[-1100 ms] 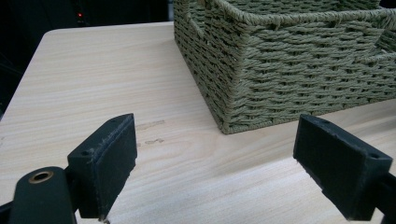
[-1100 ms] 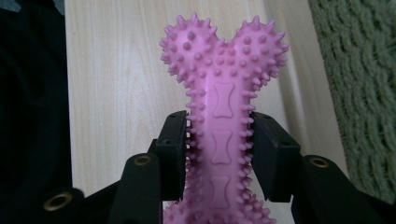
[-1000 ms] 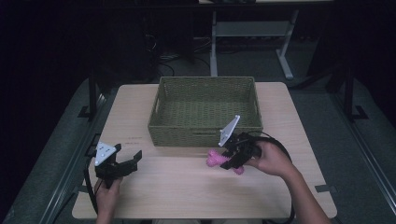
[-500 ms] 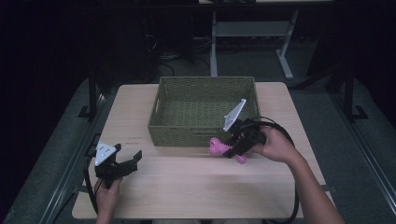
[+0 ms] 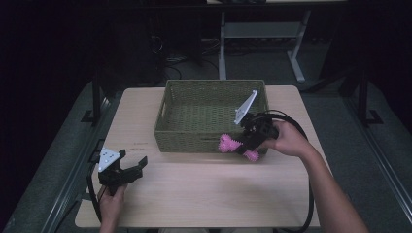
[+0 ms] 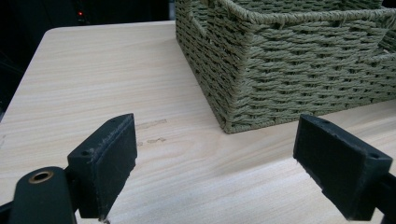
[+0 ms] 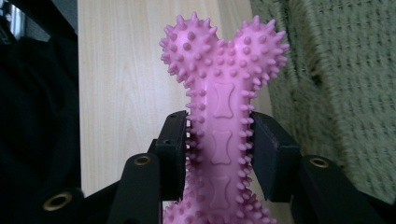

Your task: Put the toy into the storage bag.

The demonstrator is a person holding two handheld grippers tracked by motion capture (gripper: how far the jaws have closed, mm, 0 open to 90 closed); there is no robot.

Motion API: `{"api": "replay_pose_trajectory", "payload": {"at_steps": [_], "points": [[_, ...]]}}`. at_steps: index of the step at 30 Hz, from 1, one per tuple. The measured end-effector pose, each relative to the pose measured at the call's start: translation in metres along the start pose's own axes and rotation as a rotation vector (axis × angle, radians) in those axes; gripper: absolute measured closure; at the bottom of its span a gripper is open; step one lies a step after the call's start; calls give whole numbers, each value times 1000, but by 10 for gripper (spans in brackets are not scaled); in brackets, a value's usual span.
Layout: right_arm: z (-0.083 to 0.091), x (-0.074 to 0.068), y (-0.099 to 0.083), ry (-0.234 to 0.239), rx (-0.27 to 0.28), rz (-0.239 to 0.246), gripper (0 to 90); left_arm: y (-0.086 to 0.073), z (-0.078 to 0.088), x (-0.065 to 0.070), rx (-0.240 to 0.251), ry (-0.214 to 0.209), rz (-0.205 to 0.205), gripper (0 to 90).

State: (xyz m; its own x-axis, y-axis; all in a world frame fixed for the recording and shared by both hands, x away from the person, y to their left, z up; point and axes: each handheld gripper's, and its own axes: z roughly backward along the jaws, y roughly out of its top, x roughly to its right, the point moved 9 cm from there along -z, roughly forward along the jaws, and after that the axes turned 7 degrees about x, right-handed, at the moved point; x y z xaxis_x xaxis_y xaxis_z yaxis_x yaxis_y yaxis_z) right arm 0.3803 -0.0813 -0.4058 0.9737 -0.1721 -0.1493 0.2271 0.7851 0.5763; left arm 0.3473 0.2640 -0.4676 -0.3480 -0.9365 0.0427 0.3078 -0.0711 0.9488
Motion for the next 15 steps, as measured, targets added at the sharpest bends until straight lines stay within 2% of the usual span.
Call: {"api": "replay_pose_trajectory", "payload": {"at_steps": [15], "points": [[16, 14, 14, -10, -3, -1, 579, 1, 0, -1, 2, 2, -2, 130]]}}
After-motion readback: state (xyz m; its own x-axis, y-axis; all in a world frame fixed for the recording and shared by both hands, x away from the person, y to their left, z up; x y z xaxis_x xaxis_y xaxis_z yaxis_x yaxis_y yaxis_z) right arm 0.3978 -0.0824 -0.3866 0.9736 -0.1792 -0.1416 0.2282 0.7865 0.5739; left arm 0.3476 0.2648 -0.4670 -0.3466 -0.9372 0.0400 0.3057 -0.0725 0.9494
